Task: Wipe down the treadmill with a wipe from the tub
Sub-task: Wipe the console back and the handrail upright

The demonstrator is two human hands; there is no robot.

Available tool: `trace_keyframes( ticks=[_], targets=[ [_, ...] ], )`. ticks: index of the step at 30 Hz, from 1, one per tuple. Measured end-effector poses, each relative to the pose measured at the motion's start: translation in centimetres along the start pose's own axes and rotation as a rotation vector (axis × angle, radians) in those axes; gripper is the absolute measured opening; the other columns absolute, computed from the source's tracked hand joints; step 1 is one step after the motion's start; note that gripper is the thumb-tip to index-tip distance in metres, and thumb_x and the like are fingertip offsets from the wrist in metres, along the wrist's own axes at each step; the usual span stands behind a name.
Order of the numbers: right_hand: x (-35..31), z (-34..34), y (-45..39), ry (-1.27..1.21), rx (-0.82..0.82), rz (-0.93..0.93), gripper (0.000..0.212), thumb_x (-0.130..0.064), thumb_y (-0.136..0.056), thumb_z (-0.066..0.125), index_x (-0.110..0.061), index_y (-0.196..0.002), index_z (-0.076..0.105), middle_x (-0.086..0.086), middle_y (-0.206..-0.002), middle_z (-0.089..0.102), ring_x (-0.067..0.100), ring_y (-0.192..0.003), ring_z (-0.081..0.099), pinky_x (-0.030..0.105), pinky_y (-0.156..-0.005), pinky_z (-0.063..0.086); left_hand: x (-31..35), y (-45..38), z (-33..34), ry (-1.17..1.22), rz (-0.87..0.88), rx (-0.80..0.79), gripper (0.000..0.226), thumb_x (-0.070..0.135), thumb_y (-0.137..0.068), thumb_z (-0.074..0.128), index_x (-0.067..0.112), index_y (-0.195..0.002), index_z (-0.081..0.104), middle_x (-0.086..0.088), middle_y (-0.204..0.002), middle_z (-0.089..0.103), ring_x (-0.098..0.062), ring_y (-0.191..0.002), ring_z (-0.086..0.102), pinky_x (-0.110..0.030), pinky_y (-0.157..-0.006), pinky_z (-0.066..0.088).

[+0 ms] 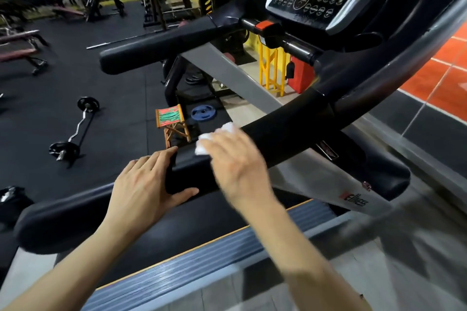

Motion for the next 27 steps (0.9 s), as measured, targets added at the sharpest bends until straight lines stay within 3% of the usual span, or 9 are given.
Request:
trace_keyframes(
  ticks=[2, 5, 7, 9, 13, 17, 20, 23, 27],
  targets=[
    [5.1, -2.5, -1.2, 0.128, 0.013, 0.073, 0.030, -0.006, -0.091, 0.048, -0.015, -0.099, 0.075, 0.004, -0.097, 0.071, 0.028, -0.094, 0.057, 0.039, -0.098, 0.043, 0.2, -0.1, -0.2, 0.007, -0.006, 0.010, 0.089, 0.081, -0.072, 0.059, 0.017, -0.134, 0.057, 0.002, -0.118, 0.069, -0.024, -0.104, 0.067, -0.034, -0.090, 0.044],
    [10.1, -5.5, -1.5, 0.361, 0.017, 0.293, 0.031, -0.011, -0.098, 0.043, -0.014, -0.113, 0.070, 0.004, -0.111, 0.071, 0.024, -0.114, 0.061, 0.046, -0.122, 0.025, 0.3, 0.1, 0.0, -0.001, -0.006, 0.021, 0.089, 0.079, -0.072, 0.061, 0.015, -0.133, 0.058, 0.000, -0.117, 0.069, -0.025, -0.104, 0.067, -0.034, -0.091, 0.044],
    [8.1, -4.0, -1.0, 0.343, 0.082, 0.355, 0.027, -0.005, -0.095, 0.048, -0.010, -0.108, 0.071, 0.008, -0.110, 0.070, 0.030, -0.114, 0.061, 0.050, -0.119, 0.030, 0.3, 0.1, 0.0, -0.008, -0.006, 0.024, 0.089, 0.079, -0.073, 0.063, 0.014, -0.134, 0.057, -0.001, -0.119, 0.069, -0.025, -0.105, 0.067, -0.035, -0.092, 0.045],
    [3.2, -0.7, -0.5, 0.127, 0.121, 0.226, 0.024, 0.001, -0.090, 0.050, -0.006, -0.098, 0.072, 0.011, -0.104, 0.070, 0.037, -0.103, 0.062, 0.052, -0.110, 0.038, 0.2, 0.1, 0.2, 0.002, 0.000, 0.024, 0.089, 0.077, -0.076, 0.066, 0.013, -0.136, 0.056, -0.002, -0.122, 0.068, -0.026, -0.108, 0.066, -0.038, -0.094, 0.049],
    [-5.0, 2.6, 0.6, -0.116, -0.106, -0.013, 0.034, -0.012, -0.095, 0.043, -0.006, -0.112, 0.071, 0.010, -0.121, 0.069, 0.030, -0.116, 0.061, 0.045, -0.111, 0.039, -1.4, 1.1, 0.0, 0.070, 0.003, -0.020, 0.082, 0.072, -0.084, 0.057, 0.014, -0.141, 0.052, -0.001, -0.132, 0.063, -0.025, -0.117, 0.062, -0.039, -0.101, 0.047],
    [1.0, -0.5, -0.8, 0.084, -0.060, 0.062, 0.032, -0.008, -0.092, 0.046, -0.015, -0.107, 0.073, 0.004, -0.111, 0.072, 0.029, -0.105, 0.064, 0.043, -0.102, 0.042, -6.5, 5.1, -1.2, -0.040, -0.108, 0.004, 0.078, 0.076, -0.087, 0.045, 0.017, -0.138, 0.055, -0.004, -0.124, 0.066, -0.032, -0.112, 0.061, -0.045, -0.099, 0.042],
    [3.6, -2.4, 0.1, 0.312, -0.025, 0.289, 0.035, -0.011, -0.095, 0.043, -0.014, -0.120, 0.068, 0.005, -0.122, 0.068, 0.028, -0.121, 0.059, 0.043, -0.114, 0.035, -10.8, 8.4, -1.7, -0.042, -0.216, 0.033, 0.078, 0.077, -0.085, 0.043, 0.019, -0.136, 0.057, -0.006, -0.124, 0.065, -0.035, -0.113, 0.059, -0.049, -0.099, 0.040],
    [-1.4, 0.9, 0.3, 0.275, 0.034, 0.397, 0.034, -0.008, -0.091, 0.045, -0.011, -0.114, 0.069, 0.009, -0.121, 0.068, 0.033, -0.119, 0.059, 0.046, -0.109, 0.040, -13.3, 10.4, -1.7, 0.018, -0.229, 0.042, 0.078, 0.073, -0.084, 0.046, 0.020, -0.140, 0.055, -0.005, -0.130, 0.061, -0.034, -0.120, 0.056, -0.050, -0.098, 0.042],
    [-14.3, 8.0, 0.6, -0.056, -0.049, 0.109, 0.031, 0.003, -0.085, 0.050, -0.005, -0.105, 0.073, 0.009, -0.115, 0.070, 0.028, -0.112, 0.062, 0.044, -0.107, 0.042, -14.9, 11.0, -1.3, 0.173, -0.127, 0.078, 0.075, 0.065, -0.085, 0.054, 0.017, -0.142, 0.053, -0.003, -0.135, 0.058, -0.029, -0.123, 0.054, -0.041, -0.102, 0.038]
  ],
)
Point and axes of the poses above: each hand's wrist, its own y-axis away from the middle knuckle, its own z-axis out of the palm, x = y × z, the point moved 2 cm from there along -y, towards the middle knuckle
